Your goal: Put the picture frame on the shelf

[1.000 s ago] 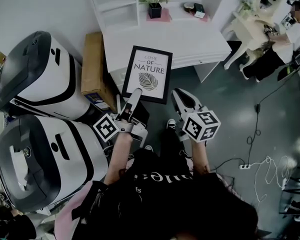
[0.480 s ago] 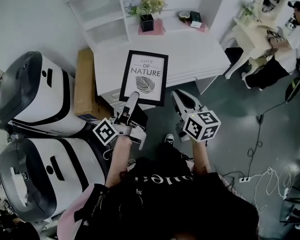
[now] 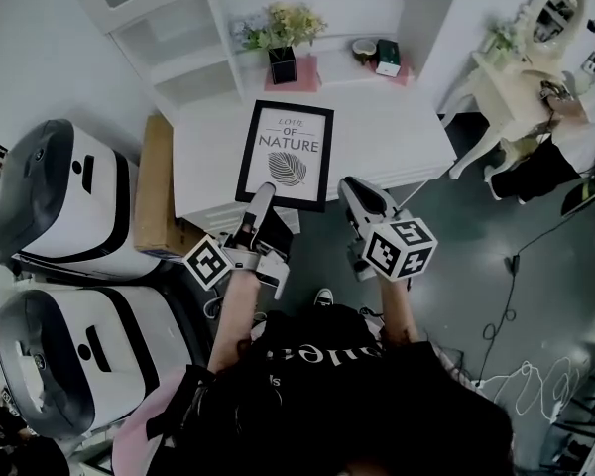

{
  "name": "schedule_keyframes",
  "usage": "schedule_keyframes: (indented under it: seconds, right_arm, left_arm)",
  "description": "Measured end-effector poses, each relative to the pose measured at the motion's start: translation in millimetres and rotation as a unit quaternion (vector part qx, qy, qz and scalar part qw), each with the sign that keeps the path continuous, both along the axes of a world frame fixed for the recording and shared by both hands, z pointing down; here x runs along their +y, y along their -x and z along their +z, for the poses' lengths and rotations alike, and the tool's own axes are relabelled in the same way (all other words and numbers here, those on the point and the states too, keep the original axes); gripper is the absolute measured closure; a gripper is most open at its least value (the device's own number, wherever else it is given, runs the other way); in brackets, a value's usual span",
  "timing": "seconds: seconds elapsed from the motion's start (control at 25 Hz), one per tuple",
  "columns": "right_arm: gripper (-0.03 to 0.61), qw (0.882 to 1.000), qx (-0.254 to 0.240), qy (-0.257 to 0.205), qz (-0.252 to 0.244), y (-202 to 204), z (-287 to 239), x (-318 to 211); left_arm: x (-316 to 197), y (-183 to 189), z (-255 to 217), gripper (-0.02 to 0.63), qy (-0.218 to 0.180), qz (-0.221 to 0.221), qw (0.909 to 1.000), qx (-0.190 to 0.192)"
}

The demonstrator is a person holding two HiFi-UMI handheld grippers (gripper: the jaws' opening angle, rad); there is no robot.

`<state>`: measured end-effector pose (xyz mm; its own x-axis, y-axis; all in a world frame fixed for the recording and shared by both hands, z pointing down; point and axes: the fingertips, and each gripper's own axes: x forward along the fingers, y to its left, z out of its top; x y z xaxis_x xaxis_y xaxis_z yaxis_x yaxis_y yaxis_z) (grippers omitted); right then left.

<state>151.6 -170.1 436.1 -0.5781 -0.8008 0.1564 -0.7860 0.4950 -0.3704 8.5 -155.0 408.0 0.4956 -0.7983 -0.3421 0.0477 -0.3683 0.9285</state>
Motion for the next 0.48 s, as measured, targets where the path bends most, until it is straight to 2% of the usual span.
schedule_keyframes:
  seconds: [0.28, 0.48]
  right_arm:
    - [0.514, 1.000, -0.010, 0.003, -0.008, -27, 2, -31]
    - [0.512, 1.000, -0.021, 0.012, -0.004, -34, 13, -49]
  left_arm:
    - [-27, -28, -1, 0.543, 0.006, -0.002, 1.0000, -0.005]
    - [-47, -33, 0, 0.543, 0.011, -0.003, 0.9999, -0.007]
